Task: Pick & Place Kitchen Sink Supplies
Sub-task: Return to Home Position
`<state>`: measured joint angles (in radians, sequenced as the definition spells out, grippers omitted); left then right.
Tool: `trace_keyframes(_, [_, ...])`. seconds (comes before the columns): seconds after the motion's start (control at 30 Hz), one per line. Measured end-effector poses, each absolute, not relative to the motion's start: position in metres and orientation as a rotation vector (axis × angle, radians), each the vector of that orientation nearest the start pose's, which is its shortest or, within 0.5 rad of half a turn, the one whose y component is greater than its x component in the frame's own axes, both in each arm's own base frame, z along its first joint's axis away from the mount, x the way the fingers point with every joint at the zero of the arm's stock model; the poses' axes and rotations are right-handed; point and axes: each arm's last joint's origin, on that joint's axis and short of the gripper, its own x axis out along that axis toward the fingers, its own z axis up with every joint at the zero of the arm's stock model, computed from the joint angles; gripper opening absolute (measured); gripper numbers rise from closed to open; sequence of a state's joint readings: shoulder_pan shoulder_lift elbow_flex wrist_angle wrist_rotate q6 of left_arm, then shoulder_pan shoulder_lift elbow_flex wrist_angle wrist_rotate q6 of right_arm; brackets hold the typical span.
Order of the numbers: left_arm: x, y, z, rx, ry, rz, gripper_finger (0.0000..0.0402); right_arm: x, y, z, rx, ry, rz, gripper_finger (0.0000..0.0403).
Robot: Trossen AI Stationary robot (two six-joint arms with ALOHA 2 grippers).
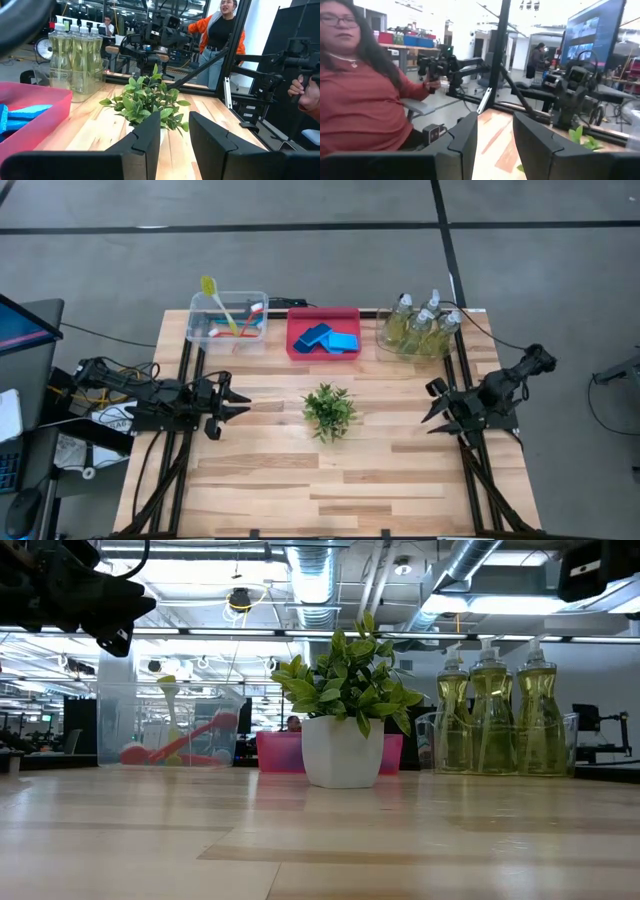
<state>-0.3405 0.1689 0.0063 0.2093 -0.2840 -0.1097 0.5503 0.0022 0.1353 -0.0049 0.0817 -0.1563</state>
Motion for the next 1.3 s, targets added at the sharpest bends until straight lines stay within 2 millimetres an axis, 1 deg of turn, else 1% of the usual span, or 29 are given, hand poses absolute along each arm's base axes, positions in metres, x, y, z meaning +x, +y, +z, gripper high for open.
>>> trace_keyframes(0.1, [0.104,-0.028,0.172,-0.123,-0.038,-0.056,0.0104,0.076,0.043,0.207,-0.101,-0.151,0.449,0.0118])
trace_keyframes(0.37, [0.104,-0.028,0.172,-0.123,-0.037,-0.056,0.0104,0.083,0.041,0.189,-0.109,-0.092,0.399,0.0118])
trace_keyframes(0.67, [0.104,-0.028,0.172,-0.123,-0.037,-0.056,0.0104,0.085,0.035,0.185,-0.079,-0.041,0.334,0.0118])
trace_keyframes(0.9, [0.104,-0.028,0.171,-0.121,-0.033,-0.055,0.0104,0.091,0.033,0.17,-0.081,-0.024,0.29,0.0118])
trace_keyframes(1.3, [0.104,-0.028,0.171,-0.121,-0.033,-0.055,0.0104,0.095,0.025,0.167,-0.069,-0.009,0.204,0.0118])
